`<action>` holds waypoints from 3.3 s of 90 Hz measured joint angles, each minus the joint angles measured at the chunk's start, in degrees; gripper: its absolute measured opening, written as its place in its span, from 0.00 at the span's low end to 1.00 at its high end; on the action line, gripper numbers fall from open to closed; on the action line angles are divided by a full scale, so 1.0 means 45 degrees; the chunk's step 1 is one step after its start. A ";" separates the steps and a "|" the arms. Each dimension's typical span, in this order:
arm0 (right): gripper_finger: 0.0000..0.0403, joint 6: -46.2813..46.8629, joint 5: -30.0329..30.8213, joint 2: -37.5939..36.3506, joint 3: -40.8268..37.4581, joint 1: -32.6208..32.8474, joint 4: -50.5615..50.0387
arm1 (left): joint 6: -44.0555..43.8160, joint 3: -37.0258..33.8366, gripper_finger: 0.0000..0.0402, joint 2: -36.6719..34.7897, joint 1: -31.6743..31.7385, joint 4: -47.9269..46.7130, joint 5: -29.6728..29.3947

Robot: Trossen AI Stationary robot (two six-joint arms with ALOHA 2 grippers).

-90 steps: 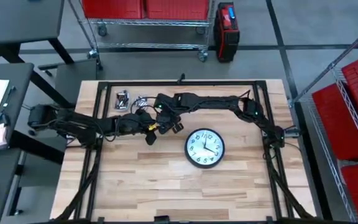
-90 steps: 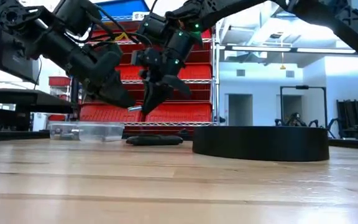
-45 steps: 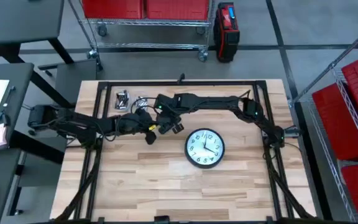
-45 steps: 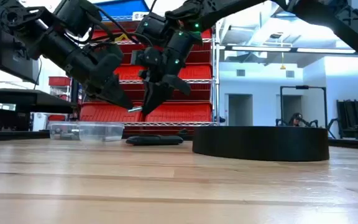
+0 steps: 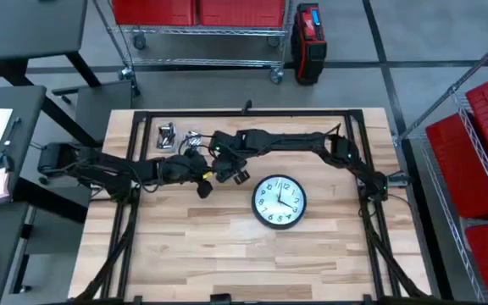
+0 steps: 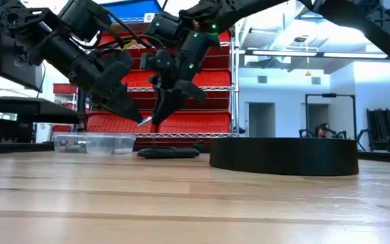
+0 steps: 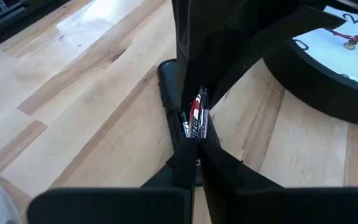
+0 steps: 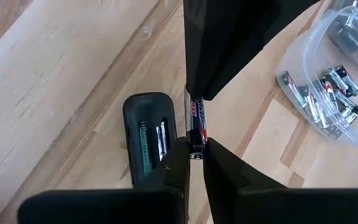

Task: Insert battery
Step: Insert the silver battery into the remote

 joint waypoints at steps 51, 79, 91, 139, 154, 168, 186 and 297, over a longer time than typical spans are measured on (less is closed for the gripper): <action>0.04 0.0049 -0.0365 -0.0027 0.0018 -0.0100 -0.0132 | -0.0049 -0.0010 0.00 -0.0099 -0.0029 0.0037 -0.0039; 0.04 0.0131 -0.1963 -0.0044 0.0024 -0.1029 -0.1097 | -0.0103 -0.0010 0.00 -0.0709 -0.0196 -0.0677 -0.0041; 0.04 0.0344 -0.2370 0.0048 0.0022 -0.1361 -0.1057 | -0.0773 -0.0131 0.00 -0.0401 -0.0201 -0.1208 -0.0035; 0.04 0.0231 -0.1555 0.0097 -0.1671 -0.0997 -0.0153 | -0.1770 -0.0287 0.00 0.1229 -0.0768 0.0148 -0.0005; 0.04 -0.0258 -0.1544 0.0097 -0.1671 -0.1002 -0.0090 | -0.1889 -0.0287 0.00 0.1229 -0.0779 0.0159 -0.0006; 0.04 -0.0671 -0.1555 0.0097 -0.1671 -0.1002 0.0119 | -0.1884 -0.0287 0.00 0.1229 -0.0779 0.0199 -0.0015; 0.04 -0.1238 -0.1560 0.0097 -0.1671 -0.1002 0.0049 | -0.1899 -0.0287 0.00 0.1229 -0.0779 0.0221 -0.0021; 0.11 -0.1316 -0.2006 0.0092 -0.2663 -0.0985 0.1150 | -0.1776 -0.0287 0.00 0.1229 -0.0779 0.0623 -0.0016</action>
